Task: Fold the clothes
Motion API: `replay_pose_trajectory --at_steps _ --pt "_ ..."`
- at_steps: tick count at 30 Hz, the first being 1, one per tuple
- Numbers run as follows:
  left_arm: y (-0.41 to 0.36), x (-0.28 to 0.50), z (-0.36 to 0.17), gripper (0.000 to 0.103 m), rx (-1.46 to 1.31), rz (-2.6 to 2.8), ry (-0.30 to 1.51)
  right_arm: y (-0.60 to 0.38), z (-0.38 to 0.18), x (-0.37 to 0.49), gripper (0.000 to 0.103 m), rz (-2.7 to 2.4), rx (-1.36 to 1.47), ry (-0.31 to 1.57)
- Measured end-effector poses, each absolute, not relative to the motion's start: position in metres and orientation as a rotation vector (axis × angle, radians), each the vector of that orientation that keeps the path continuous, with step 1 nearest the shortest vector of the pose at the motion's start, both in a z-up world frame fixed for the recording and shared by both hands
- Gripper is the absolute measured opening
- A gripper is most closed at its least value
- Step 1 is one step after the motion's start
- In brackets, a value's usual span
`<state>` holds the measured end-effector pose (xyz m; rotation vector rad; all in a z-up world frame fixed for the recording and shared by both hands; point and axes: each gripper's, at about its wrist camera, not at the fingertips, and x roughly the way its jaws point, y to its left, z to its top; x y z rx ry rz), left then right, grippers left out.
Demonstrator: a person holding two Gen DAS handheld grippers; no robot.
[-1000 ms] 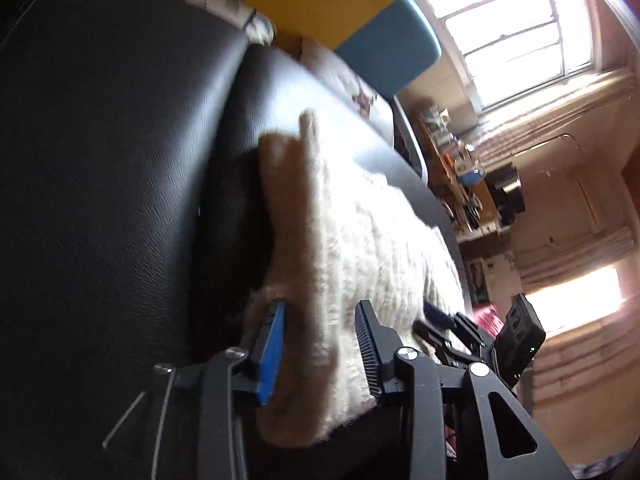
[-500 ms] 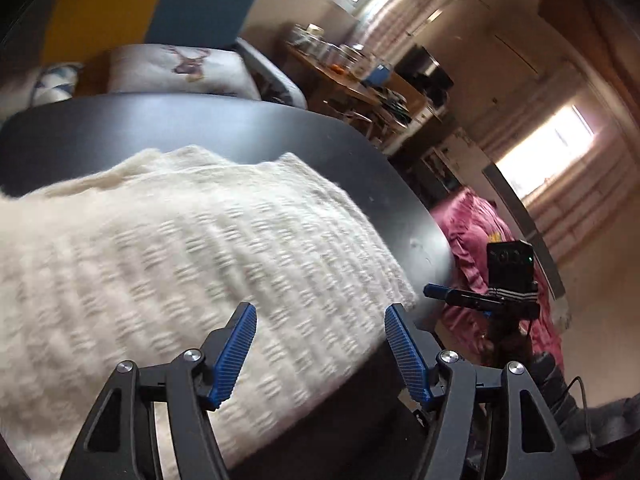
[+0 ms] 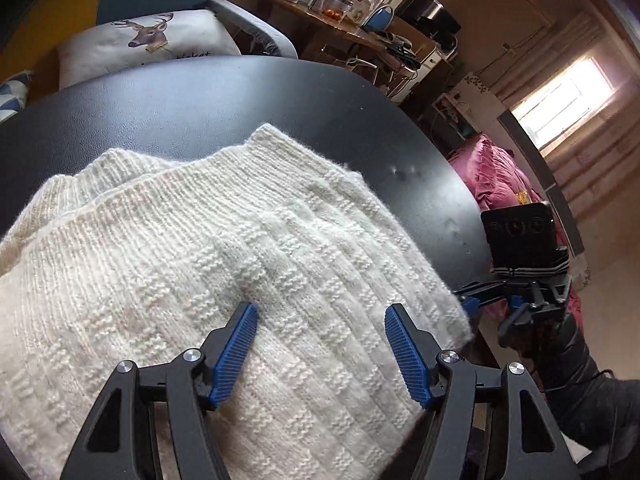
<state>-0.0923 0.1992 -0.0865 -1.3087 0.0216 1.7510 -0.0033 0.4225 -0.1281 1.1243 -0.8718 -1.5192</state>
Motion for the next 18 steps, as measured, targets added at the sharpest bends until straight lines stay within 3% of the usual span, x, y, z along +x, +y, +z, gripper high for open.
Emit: replay_pose_trajectory --at_steps 4,10,12,16,18 --pt "0.2 -0.087 -0.089 0.068 -1.287 1.704 0.083 0.411 -0.126 -0.026 0.069 -1.523 1.136 -0.874" --pt "0.195 -0.086 -0.092 0.068 -1.287 1.652 0.118 0.36 -0.136 -0.01 0.066 -1.353 1.396 -0.56" --pt "0.191 -0.086 -0.095 0.067 -1.303 1.622 0.097 0.363 -0.134 -0.001 0.062 -1.364 1.453 -0.503" --pt "0.188 -0.08 -0.099 0.066 -1.268 1.643 0.108 0.376 -0.139 0.006 0.039 -1.447 1.475 -0.534" --pt "0.188 -0.079 -0.1 0.066 -1.265 1.66 0.101 0.38 -0.142 0.009 0.035 -1.489 1.482 -0.552"
